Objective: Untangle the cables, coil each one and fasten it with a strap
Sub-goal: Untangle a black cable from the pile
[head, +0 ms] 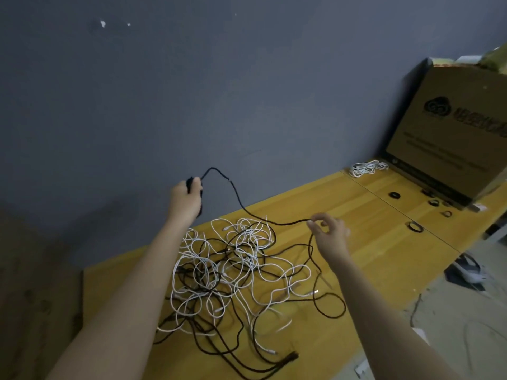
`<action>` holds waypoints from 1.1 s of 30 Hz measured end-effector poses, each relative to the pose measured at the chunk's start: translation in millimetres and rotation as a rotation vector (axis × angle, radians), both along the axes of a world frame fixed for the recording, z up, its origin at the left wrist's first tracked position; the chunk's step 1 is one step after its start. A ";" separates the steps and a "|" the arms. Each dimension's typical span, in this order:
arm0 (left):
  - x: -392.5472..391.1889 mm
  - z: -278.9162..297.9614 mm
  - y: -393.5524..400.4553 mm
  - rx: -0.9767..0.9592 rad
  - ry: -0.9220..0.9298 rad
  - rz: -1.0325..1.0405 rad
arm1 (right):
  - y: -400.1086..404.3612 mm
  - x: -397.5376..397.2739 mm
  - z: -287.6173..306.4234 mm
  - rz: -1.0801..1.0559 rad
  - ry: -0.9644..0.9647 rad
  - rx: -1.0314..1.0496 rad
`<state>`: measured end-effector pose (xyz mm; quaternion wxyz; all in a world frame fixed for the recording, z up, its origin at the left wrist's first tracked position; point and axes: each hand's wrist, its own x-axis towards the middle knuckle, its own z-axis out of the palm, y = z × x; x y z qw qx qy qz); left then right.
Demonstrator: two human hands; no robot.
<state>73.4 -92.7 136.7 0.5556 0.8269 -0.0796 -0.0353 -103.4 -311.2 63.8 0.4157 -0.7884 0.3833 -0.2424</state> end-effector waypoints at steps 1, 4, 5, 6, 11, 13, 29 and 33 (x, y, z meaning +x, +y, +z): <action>-2.7 0.0 -2.3 -0.002 -0.005 -0.027 | 3.3 3.7 4.4 0.058 -0.022 -0.009; -9.5 9.2 -7.9 -0.042 -0.050 -0.059 | 9.5 17.0 30.2 0.146 -0.205 -0.060; -9.6 12.8 -8.7 -0.062 -0.069 -0.066 | 11.1 21.0 42.8 0.140 -0.273 -0.150; -9.1 16.3 -8.6 -0.085 -0.084 -0.079 | 12.0 24.1 55.1 0.123 -0.350 -0.246; -9.3 28.0 -5.7 -0.206 -0.096 -0.193 | 4.3 26.5 79.1 -0.002 -0.376 -0.493; -14.5 29.9 -4.5 -0.241 -0.059 -0.253 | -4.5 27.6 65.8 0.095 0.168 -0.324; -49.3 27.9 8.3 -0.271 0.223 -0.774 | 56.4 34.8 13.1 0.593 -0.028 0.154; -58.0 18.4 17.4 -0.365 0.293 -0.881 | 52.8 39.7 14.3 0.378 -0.253 0.254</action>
